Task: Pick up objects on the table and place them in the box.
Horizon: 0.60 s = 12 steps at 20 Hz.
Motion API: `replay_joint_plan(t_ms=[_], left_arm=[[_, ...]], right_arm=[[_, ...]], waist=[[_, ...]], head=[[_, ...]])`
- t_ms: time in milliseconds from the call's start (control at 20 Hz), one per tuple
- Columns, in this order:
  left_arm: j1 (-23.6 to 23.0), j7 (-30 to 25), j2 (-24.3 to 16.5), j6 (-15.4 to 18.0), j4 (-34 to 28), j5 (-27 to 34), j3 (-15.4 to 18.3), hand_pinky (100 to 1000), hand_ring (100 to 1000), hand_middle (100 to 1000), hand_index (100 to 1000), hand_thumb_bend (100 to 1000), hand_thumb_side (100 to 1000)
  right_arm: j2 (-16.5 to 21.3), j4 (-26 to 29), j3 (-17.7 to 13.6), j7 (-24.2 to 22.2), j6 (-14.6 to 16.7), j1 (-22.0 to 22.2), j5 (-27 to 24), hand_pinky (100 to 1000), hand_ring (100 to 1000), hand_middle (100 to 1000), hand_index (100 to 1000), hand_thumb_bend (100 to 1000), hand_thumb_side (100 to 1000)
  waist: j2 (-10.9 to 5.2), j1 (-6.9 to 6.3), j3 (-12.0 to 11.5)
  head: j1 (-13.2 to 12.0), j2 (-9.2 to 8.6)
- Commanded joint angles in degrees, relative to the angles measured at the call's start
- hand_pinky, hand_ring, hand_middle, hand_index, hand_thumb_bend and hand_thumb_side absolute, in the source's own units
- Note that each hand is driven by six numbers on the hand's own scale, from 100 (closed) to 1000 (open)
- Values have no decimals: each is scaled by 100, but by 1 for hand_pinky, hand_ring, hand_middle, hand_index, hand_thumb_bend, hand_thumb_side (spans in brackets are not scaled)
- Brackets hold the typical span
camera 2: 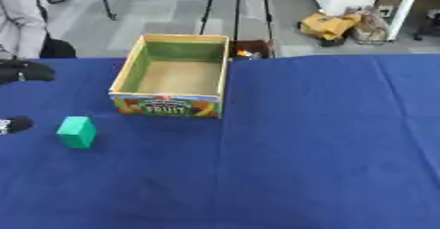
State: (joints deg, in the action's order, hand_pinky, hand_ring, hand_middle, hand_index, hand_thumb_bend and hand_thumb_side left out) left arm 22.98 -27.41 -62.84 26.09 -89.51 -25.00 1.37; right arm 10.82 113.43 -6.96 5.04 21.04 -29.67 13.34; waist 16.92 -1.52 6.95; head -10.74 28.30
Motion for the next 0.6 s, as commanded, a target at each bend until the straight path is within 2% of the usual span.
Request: replay_joint_plan(t_ms=[50,200,350,600], left_arm=[[232,-252,-167,82,300,108,-59,854,918,914,1000,406,934],[435,-555,-99,159,598,88,-162,854,920,916,1000,439,933],[630,-794,-29,232,894,-34,-229,861,939,973,1000,469,935],[906,-1052,92,401,1300,-231,-316,872,947,995,1000,477,938]], right_arm=[[106,116,14,-36,5,-58,-75,834,886,574,843,100,1000],[102,116,21,-53,10,-65,-90,834,886,573,843,100,1000],[102,116,25,-68,13,-70,-101,835,887,571,842,100,1000],[96,116,29,-62,11,-85,-118,835,886,569,841,100,1000]], waist=[[-79,-11,14],[-55,-7,37],[-35,-5,58],[-7,-1,98]], head=[[-66,-94],[-104,-127],[-142,-152],[-185,-187]])
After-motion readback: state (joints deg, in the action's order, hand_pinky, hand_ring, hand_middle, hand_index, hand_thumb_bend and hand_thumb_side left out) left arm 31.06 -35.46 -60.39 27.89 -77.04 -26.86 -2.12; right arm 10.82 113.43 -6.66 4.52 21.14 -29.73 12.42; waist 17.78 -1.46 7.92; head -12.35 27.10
